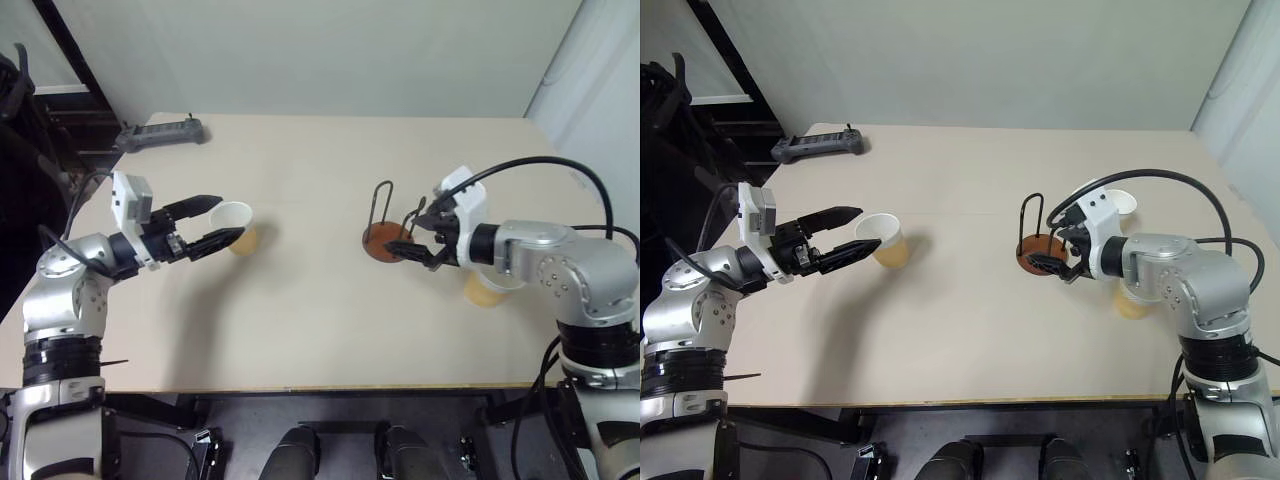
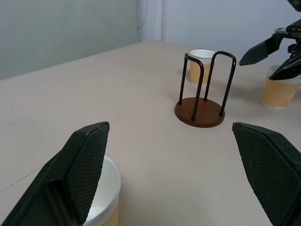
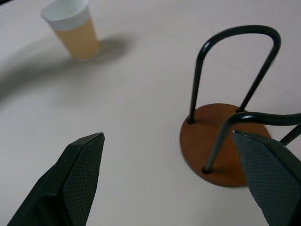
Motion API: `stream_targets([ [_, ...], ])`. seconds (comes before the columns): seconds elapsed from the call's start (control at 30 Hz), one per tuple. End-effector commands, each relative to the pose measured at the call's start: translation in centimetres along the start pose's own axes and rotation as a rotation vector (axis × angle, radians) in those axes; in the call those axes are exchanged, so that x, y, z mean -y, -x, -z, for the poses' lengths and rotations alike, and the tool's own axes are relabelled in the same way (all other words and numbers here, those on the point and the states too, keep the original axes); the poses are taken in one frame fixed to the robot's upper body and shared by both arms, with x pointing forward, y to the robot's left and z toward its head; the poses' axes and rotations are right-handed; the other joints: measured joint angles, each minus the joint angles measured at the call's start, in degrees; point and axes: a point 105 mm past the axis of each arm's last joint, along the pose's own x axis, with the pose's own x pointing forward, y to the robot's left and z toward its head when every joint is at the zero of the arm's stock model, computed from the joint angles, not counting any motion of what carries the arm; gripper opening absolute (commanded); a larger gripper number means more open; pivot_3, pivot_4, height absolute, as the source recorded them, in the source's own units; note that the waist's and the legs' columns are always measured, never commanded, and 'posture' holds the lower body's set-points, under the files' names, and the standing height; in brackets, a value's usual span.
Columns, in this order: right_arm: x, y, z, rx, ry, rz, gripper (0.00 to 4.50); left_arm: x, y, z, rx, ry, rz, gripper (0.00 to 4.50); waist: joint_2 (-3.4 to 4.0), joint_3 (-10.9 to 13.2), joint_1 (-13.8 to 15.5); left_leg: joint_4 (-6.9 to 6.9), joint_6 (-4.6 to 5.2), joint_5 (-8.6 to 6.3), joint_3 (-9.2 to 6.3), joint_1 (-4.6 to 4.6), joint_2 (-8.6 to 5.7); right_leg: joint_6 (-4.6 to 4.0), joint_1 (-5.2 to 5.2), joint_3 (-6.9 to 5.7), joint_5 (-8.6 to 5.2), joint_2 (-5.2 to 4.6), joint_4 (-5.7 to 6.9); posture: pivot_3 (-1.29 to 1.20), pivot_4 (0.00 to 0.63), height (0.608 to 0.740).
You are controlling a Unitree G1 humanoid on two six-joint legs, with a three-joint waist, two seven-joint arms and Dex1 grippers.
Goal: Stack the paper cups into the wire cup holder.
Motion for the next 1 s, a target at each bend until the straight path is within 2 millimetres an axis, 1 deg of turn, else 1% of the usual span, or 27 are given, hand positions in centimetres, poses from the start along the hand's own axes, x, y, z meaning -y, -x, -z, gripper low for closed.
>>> stream_targets([
  [0.03, -0.4, -0.2, -0.5, 0.024, 0.031, 0.035, 4.48, -0.2, 0.0, -1.1, 0.019, -0.043, 0.0, 4.5, 0.0, 0.0, 0.0, 0.0, 0.0, 0.0, 0.0, 0.0, 0.0, 0.0, -0.01, 0.0, 0.0, 0.0, 0.0, 0.0, 0.15, 0.74],
  [0.2, -0.9, -1.0, -0.4, 0.03, 0.028, 0.055, 4.48, -0.1, 0.0, -1.2, 0.018, -0.044, 0.003, 4.5, 0.0, 0.0, 0.1, 0.0, 0.0, -0.01, 0.0, -0.02, -0.01, 0.0, -0.01, 0.0, 0.0, 0.0, -0.02, 0.0, 0.15, 0.74],
  [0.47, -0.2, -2.3, -0.5, 0.043, 0.037, 0.142, 4.48, -0.2, -0.1, -1.2, 0.017, -0.045, 0.004, 4.5, 0.0, 0.0, 0.1, 0.0, -0.06, -0.05, 0.0, -0.02, 0.0, -0.02, -0.05, 0.0, 0.01, 0.0, 0.01, 0.0, 0.15, 0.74],
  [0.6, 0.1, -2.5, -0.2, 0.038, 0.06, 0.175, 4.48, -0.2, -0.1, -1.2, 0.018, -0.046, 0.003, 4.5, 0.0, 0.0, 0.1, 0.0, -0.4, -0.25, 0.0, -0.02, 0.0, -0.04, -0.06, 0.0, 0.02, -0.01, 0.01, 0.0, 0.15, 0.74],
  [0.93, 0.5, -2.9, -0.2, 0.05, 0.062, 0.206, 4.48, -0.2, -0.2, -1.3, 0.018, -0.046, 0.006, 4.5, 0.0, 0.0, 0.1, 0.0, -0.4, -0.25, 0.0, -0.02, 0.0, -0.07, -0.08, -0.01, 0.04, -0.01, 0.02, 0.0, 0.15, 0.74],
  [1.0, 0.6, -3.0, 0.0, 0.047, 0.057, 0.213, 4.12, -0.2, -0.2, -1.3, 0.018, -0.046, 0.007, 4.5, 0.0, 0.0, 0.1, 0.01, -0.4, -0.25, 0.0, -0.02, 0.0, -0.08, -0.08, -0.01, 0.05, -0.01, 0.02, 0.0, 0.15, 0.74],
])
